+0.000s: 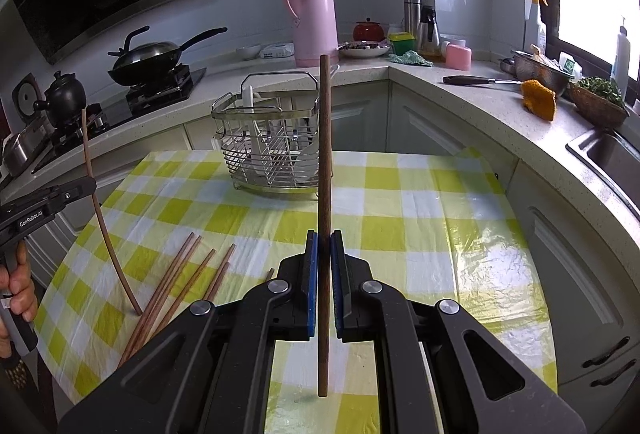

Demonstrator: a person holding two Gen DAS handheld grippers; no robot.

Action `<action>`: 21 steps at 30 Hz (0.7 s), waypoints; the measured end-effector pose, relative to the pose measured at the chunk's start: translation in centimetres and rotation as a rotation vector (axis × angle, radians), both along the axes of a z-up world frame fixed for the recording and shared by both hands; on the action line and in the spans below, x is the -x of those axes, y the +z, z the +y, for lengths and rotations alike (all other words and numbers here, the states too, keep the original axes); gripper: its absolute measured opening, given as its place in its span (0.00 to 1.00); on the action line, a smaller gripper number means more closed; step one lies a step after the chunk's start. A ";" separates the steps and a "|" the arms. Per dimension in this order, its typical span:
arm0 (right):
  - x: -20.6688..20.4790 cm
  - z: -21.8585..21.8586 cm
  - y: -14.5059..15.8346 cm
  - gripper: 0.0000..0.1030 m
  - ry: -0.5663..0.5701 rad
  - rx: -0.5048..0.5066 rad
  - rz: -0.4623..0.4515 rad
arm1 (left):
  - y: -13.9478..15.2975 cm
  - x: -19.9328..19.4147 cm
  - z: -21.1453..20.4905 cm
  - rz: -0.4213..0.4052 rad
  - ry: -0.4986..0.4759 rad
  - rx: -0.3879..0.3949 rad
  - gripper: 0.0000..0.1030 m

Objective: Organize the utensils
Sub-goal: 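Lift both chopsticks upright and carry them toward the wire rack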

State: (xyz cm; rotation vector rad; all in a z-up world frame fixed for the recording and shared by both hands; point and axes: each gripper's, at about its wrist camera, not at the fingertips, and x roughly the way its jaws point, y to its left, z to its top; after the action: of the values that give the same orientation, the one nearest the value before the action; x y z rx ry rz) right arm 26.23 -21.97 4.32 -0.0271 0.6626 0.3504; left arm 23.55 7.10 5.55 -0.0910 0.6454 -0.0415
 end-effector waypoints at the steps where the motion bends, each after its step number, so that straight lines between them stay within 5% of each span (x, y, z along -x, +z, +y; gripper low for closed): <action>1: -0.1 0.0 0.1 0.08 0.001 0.002 -0.001 | 0.1 -0.1 0.0 -0.002 -0.001 -0.001 0.06; 21: -2.4 1.1 2.2 0.08 0.012 0.018 -0.024 | 2.6 -2.6 -1.1 -0.029 -0.030 -0.022 0.06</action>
State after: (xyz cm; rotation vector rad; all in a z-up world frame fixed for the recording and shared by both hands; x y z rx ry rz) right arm 28.66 -20.86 6.55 -0.0523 0.6416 0.3554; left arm 26.20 6.04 8.19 -0.0591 0.6183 -0.0642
